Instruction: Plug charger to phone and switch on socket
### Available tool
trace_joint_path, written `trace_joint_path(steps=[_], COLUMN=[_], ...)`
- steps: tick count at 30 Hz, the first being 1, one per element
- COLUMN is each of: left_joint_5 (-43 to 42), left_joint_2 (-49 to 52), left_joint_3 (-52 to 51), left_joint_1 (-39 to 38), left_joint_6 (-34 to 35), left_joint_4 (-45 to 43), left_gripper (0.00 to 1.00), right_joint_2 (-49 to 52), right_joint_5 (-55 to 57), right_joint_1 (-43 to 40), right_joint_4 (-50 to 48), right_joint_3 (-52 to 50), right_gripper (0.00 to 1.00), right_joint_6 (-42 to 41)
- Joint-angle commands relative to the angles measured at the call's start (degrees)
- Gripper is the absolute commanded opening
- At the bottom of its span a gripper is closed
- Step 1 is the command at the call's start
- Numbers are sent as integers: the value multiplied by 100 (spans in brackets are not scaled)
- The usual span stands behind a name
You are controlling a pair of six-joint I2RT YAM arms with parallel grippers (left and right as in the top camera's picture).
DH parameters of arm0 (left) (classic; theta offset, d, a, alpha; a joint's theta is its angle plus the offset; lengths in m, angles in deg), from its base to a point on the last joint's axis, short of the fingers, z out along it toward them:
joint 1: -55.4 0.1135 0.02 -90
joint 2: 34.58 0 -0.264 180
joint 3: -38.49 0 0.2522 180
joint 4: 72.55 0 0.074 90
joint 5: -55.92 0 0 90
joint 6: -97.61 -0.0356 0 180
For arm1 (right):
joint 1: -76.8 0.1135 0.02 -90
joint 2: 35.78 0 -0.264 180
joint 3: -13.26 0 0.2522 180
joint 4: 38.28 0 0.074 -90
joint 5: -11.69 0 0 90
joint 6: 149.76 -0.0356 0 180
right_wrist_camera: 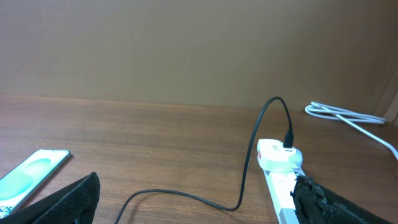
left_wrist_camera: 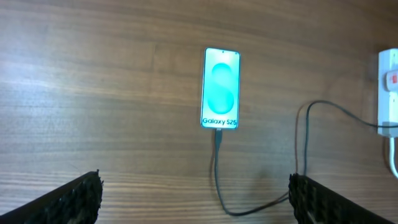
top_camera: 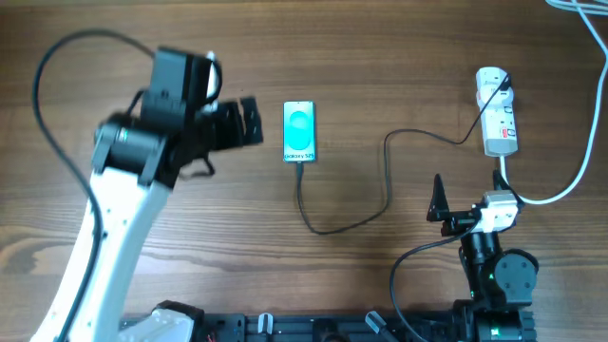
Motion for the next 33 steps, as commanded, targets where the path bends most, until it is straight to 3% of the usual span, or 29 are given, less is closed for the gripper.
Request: trace_joint_path(steps=[1, 6, 12, 18, 26, 33], left_joint_5=[-122, -925, -960, -1071, -1093, -1416], left_joint_2=[-968, -2389, -3893, -5163, -5965, -6778], left_joint_3=[-1226, -2688, -3517, -3834, -4374, -5276], left_joint_1=[-22, 374, 1117, 1447, 1672, 1703], left_joint_6=[-407, -461, -446, -1165, -1220, -1217], left_joint_4=[-627, -1486, -1023, -1027, -1257, -2164], left_gripper=[100, 100, 100, 100, 100, 100], right_joint_2=[-68, -68, -68, -68, -68, -68], right_joint_5=[50, 50, 50, 50, 50, 50], right_joint_1=[-24, -24, -24, -24, -24, -24], right_joint_4=[-7, -7, -7, -7, -7, -7], right_joint_3=[-7, -7, -7, -7, -7, -7], right_gripper=[100, 100, 100, 100, 100, 100], right_joint_6=[31, 33, 33, 28, 33, 31])
